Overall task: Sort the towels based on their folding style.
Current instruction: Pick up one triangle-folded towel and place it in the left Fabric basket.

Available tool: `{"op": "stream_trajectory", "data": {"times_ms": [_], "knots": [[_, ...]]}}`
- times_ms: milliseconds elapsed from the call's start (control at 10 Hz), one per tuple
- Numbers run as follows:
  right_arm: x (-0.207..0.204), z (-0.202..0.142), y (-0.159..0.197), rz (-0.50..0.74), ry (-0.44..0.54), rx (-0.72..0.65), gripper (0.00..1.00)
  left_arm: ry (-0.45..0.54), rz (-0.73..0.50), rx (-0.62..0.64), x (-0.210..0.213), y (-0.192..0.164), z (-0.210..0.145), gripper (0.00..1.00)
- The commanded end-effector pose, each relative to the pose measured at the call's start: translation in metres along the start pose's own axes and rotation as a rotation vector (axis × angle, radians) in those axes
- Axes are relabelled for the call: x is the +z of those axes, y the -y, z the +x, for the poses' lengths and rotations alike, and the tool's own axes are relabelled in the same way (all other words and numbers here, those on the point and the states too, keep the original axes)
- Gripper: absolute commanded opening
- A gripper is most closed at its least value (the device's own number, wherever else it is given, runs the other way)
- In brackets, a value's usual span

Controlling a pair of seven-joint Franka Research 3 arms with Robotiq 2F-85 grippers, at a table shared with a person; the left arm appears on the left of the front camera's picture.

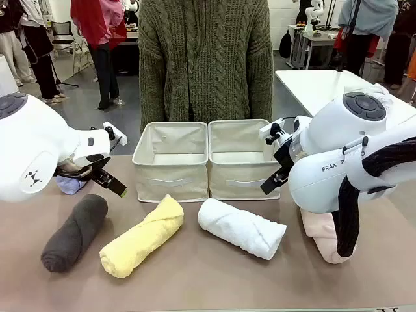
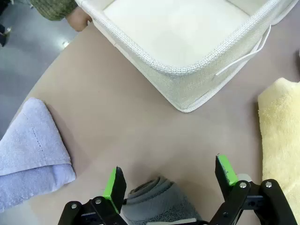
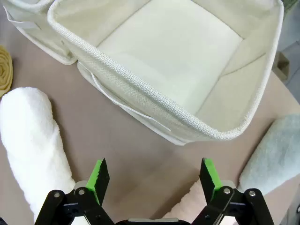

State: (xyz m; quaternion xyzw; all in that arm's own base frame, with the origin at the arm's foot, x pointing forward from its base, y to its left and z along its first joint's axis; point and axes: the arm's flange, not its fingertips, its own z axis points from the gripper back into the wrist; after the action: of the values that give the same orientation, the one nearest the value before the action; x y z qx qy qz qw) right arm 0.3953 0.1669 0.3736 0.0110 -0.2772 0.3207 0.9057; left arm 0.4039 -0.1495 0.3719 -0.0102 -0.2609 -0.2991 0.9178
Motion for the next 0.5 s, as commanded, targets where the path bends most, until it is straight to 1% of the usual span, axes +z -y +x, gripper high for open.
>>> {"op": "stream_trajectory", "data": {"times_ms": [0, 400], "knots": [[0.0000, 0.0000, -0.0001, 0.000, 0.000, 0.000, 1.00, 0.001, 0.000, 0.000, 0.0000, 0.0000, 0.0000, 1.00], [0.0000, 0.0000, -0.0001, 0.000, 0.000, 0.000, 1.00, 0.001, 0.000, 0.000, 0.0000, 0.0000, 0.0000, 1.00]]}}
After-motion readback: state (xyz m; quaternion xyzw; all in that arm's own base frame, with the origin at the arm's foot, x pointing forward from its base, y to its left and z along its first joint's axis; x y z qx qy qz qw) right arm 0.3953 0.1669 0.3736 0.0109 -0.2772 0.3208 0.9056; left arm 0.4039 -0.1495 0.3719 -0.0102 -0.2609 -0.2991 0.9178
